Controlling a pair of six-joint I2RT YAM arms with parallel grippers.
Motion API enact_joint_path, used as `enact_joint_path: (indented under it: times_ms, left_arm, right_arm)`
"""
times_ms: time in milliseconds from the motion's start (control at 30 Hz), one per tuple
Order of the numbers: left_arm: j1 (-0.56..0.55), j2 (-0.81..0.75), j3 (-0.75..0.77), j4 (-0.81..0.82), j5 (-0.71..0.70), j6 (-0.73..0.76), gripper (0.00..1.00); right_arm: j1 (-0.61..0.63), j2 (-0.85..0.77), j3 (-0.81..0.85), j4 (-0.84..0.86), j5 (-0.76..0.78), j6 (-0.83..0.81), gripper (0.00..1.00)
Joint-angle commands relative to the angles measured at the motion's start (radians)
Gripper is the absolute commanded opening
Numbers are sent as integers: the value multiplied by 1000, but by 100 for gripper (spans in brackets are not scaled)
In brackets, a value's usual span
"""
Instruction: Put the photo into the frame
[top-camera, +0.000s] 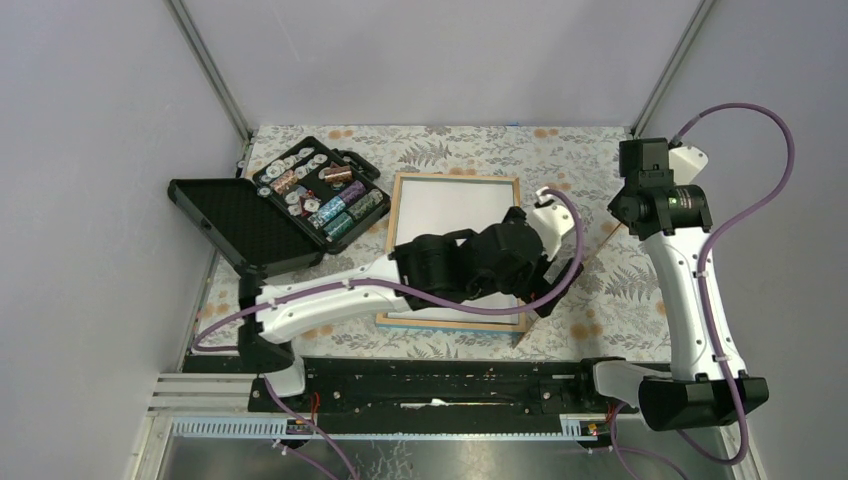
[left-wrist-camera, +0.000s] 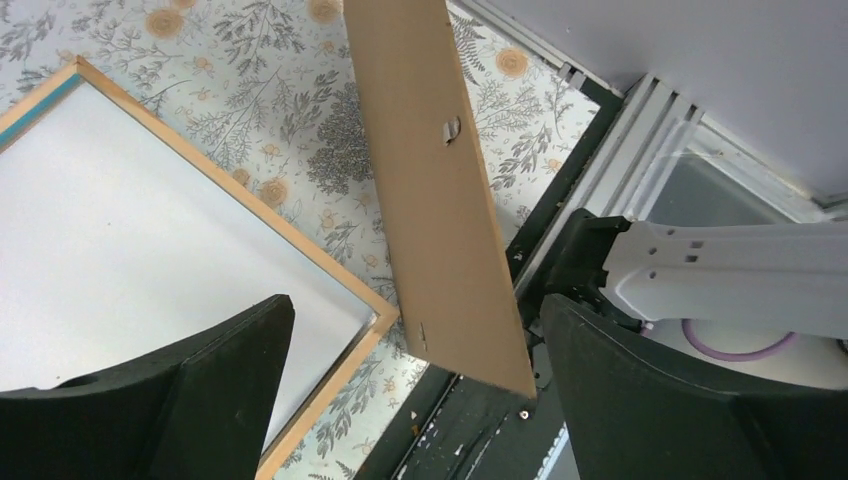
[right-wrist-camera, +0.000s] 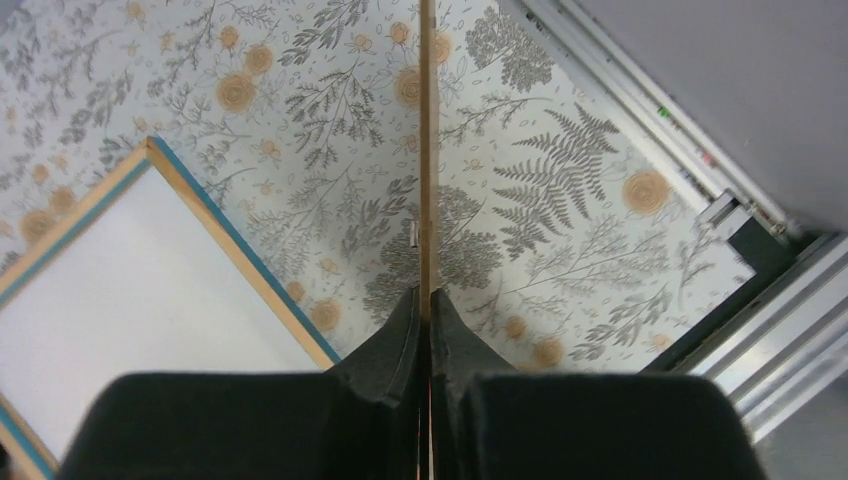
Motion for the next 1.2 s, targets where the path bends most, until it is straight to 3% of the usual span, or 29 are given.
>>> enact_joint_path:
  times_ms: [0,167,267,400,533,633,800,1000,1167]
  left_arm:
    - [5,-185,-16,30,-21,14,99]
    - [52,-325,-59,7,-123,56,99]
    - [156,-384,-60,-43,-134,111,99]
    - [370,-420,-28,-119,-141,150,99]
    - [456,-469,-78,-69,-204,180,99]
    - [477,-495,-136,-1,-261,202,99]
    - [485,-579,-325,192,-413,232,99]
    - [502,-653,-510,319,-431,246,99]
    - [549,-638,-635,391,-387,230,99]
  right_arm:
    - [9,-58,55,65,59,-159,0]
    - [8,-98,134,164,-153,-425,0]
    - [7,-113,209,220,-370,-516,0]
    - [8,-66,307,264,-794,-486,0]
    - [9,9,339,345,-1002,-300,0]
    - [9,41,284,456,-1092,-164,0]
    - [9,40,14,810,-1171,49,0]
    - [9,85,-221,1091,-1190,218,0]
    - [24,139,-314,1217,-1195,298,0]
